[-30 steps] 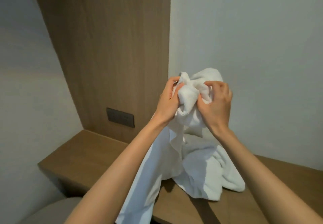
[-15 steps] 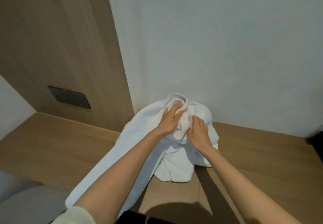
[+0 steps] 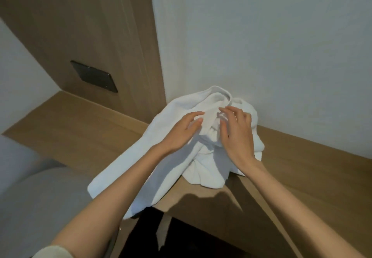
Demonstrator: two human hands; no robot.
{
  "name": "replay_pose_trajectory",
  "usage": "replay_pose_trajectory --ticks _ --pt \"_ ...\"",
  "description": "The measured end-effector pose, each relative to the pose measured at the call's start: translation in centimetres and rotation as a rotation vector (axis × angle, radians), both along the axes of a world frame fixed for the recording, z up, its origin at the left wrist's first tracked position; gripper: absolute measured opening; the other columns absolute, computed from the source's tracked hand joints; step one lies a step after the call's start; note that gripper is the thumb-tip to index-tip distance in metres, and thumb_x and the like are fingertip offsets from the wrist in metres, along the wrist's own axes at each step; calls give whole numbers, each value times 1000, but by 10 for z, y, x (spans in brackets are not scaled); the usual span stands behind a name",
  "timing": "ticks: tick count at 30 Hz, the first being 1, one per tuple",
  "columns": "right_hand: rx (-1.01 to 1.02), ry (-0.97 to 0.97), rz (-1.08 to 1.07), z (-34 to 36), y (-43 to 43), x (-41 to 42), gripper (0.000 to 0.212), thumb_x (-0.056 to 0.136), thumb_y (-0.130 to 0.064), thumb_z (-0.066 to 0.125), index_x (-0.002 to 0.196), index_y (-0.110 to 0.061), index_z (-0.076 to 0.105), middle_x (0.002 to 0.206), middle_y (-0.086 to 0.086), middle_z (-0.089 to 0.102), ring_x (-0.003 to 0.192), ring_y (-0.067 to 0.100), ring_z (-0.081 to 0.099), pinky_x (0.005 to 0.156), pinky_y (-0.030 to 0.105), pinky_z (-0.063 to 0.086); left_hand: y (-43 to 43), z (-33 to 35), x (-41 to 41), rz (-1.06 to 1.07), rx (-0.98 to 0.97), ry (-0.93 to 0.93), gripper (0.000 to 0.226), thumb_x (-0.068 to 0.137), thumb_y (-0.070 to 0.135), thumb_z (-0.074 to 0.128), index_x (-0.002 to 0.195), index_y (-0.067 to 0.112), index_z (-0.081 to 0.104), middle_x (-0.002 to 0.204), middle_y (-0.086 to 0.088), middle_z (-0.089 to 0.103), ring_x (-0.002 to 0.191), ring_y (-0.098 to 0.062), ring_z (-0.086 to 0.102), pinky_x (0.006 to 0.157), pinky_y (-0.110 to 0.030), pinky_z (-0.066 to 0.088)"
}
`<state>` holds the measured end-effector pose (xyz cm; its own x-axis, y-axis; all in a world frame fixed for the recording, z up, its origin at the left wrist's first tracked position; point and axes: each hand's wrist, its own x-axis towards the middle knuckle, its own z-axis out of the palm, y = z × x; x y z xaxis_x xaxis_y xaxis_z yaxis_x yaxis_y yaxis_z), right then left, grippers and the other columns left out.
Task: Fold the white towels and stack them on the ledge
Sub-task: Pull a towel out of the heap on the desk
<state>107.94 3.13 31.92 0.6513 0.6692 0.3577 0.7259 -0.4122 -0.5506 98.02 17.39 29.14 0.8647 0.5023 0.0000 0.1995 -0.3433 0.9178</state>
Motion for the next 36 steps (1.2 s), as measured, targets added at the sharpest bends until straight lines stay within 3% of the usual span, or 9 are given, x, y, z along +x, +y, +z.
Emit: replay_pose_trajectory --ticks 4,7,9,14,19,22,26,32,36 --pt "-26 -79 228 10 22 -43 32 96 -13 49 127 -11 56 133 7 51 124 24 41 100 36 38 12 -20 -82 256 176 -6 25 99 26 46 123 27 54 125 11 52 105 1 50 84 -11 40" --pt "-167 -77 403 -6 44 -75 35 97 -16 49 131 -14 52 137 6 48 127 23 39 101 34 37 25 -51 -149 375 309 177 34 98 24 48 132 22 50 134 4 49 122 -20 42 93 -20 25" --pt "-276 -72 489 -27 60 -96 38 97 -18 48 135 -16 49 142 5 43 129 23 37 101 34 36 31 -71 -188 419 333 321 44 96 28 52 138 21 44 141 0 45 130 -25 35 98 -23 19" --pt "-746 25 625 -87 91 -141 60 95 -14 47 148 -30 25 158 0 13 137 30 18 100 44 36 32 -109 -248 380 241 639 80 85 47 65 150 26 23 156 -5 20 142 -29 17 112 -36 11" --pt "-1043 -222 619 -120 111 -161 82 92 -16 48 149 -41 -7 159 -5 -13 137 38 10 96 55 34 23 -132 -254 353 74 700 96 76 49 73 149 41 12 157 2 1 139 -31 10 112 -38 19" --pt "-1051 -359 590 -126 113 -161 74 96 -21 46 150 -38 -1 159 -3 -3 128 33 34 92 52 39 23 -138 -247 455 70 665 105 67 50 80 150 29 18 155 1 5 136 -28 15 110 -35 22" --pt "-1018 -363 607 -124 116 -163 53 97 -18 43 145 -24 21 142 3 31 98 32 59 86 45 40 35 -141 -246 463 91 604 85 63 44 84 134 26 42 144 3 24 127 -30 28 99 -35 34" --pt "-1007 -380 667 -112 113 -159 36 97 -17 43 133 -17 37 129 5 39 89 32 60 73 36 31 29 -133 -244 413 213 564 59 76 33 75 128 18 51 135 -2 40 117 -28 44 96 -30 30" --pt "-835 -392 670 -87 105 -138 45 100 -32 39 143 -21 32 135 2 40 96 30 59 73 34 41 40 -96 -236 446 325 373 47 77 29 75 119 14 60 123 -4 48 108 -27 49 92 -30 36"
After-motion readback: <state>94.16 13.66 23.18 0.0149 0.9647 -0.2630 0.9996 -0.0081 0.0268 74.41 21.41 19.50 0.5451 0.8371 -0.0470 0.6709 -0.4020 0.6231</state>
